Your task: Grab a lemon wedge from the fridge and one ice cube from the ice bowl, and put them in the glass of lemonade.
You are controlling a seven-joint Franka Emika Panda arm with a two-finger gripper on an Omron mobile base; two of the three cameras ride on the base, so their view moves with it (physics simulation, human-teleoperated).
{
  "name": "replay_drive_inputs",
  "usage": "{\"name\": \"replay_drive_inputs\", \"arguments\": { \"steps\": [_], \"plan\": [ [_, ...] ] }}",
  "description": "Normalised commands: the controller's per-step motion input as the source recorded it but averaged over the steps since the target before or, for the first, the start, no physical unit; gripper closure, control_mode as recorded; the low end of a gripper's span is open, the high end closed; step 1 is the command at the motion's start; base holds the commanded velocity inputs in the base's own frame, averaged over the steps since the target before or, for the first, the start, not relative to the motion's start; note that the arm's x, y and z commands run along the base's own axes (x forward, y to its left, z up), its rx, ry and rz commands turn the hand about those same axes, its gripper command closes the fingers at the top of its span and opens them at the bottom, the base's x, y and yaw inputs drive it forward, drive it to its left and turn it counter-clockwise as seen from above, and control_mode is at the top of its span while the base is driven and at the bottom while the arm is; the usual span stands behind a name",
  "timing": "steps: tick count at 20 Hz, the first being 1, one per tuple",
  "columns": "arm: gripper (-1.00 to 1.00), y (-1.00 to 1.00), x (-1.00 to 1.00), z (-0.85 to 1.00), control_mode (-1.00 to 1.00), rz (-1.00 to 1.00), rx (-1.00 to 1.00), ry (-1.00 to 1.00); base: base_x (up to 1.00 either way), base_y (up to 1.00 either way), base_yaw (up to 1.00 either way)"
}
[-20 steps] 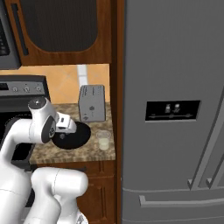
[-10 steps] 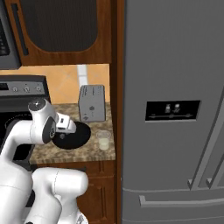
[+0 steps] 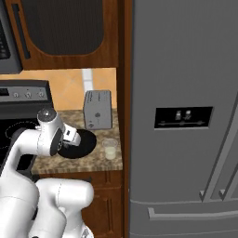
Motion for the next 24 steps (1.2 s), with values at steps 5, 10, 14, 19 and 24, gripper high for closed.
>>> {"name": "replay_drive_inputs", "arguments": {
  "steps": [5, 10, 14, 19, 24],
  "plan": [
    [-1.0, 0.29, 0.34, -0.18, -1.0, -0.01, 0.0, 0.0, 0.0, 0.0, 0.0],
    [-1.0, 0.12, 0.38, -0.07, -1.0, 0.0, 0.0, 0.02, 0.0, 0.0, 0.0],
    [-1.0, 0.0, 0.39, -0.01, -1.0, 0.0, 0.0, 0.04, 0.0, 0.0, 0.0],
    [-1.0, 0.04, 0.35, -0.17, -1.0, 0.0, 0.0, 0.06, 0.0, 0.0, 0.0],
    [-1.0, 0.13, 0.28, -0.17, -1.0, 0.0, 0.0, 0.03, 0.0, 0.0, 0.0]
  ]
}}
